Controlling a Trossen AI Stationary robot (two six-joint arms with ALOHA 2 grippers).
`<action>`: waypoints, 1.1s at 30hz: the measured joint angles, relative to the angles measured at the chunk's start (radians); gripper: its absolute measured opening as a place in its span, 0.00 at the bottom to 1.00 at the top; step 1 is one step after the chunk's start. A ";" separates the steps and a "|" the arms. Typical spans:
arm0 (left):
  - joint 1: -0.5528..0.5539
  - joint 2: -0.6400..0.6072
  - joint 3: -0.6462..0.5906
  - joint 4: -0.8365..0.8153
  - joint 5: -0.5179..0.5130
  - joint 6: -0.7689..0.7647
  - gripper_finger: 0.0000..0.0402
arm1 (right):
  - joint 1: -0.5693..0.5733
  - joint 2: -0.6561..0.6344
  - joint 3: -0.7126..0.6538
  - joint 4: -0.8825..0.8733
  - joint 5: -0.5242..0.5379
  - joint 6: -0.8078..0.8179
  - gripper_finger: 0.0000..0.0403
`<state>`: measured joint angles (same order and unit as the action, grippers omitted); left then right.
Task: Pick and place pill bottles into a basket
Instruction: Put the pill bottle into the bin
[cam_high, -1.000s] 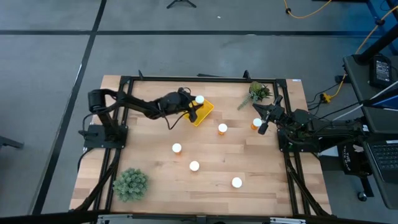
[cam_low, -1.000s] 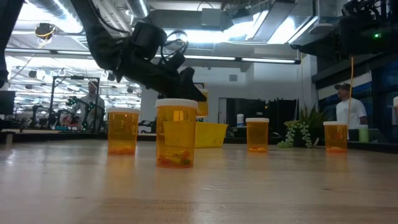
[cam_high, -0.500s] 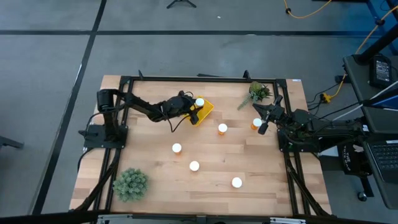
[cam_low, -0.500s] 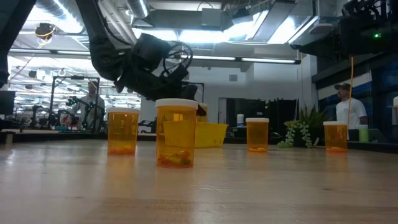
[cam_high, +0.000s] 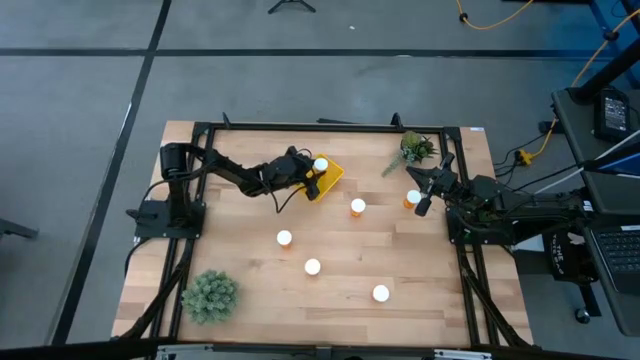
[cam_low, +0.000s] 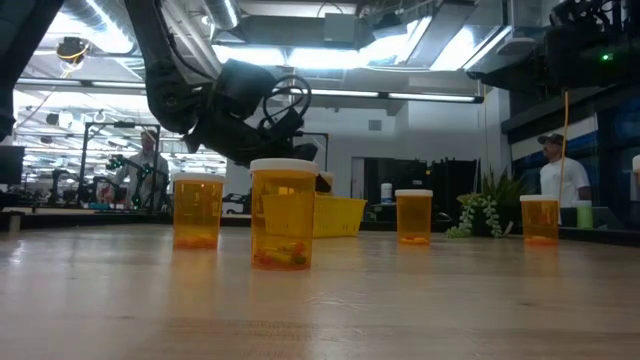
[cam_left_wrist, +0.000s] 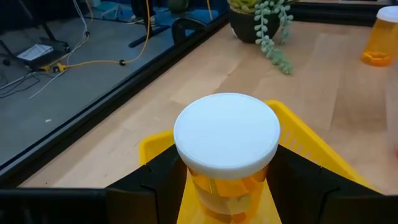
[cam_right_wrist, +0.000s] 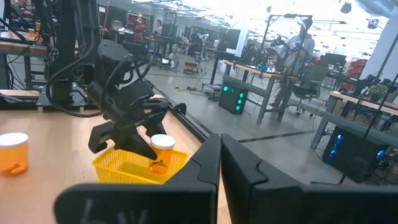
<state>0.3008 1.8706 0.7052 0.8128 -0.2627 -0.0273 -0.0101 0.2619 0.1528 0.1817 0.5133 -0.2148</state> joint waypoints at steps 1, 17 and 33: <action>0.000 0.000 0.000 0.000 0.003 0.006 0.48 | 0.000 0.000 0.000 0.000 0.000 0.000 0.04; 0.002 0.000 0.000 -0.001 0.013 0.023 0.48 | 0.000 0.000 0.000 0.000 0.000 0.001 0.04; 0.002 0.000 0.000 -0.001 -0.013 0.023 0.53 | 0.000 0.000 0.000 0.000 0.000 0.001 0.04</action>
<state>0.3027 1.8704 0.7052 0.8116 -0.2756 -0.0044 -0.0101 0.2616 0.1528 0.1821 0.5133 -0.2142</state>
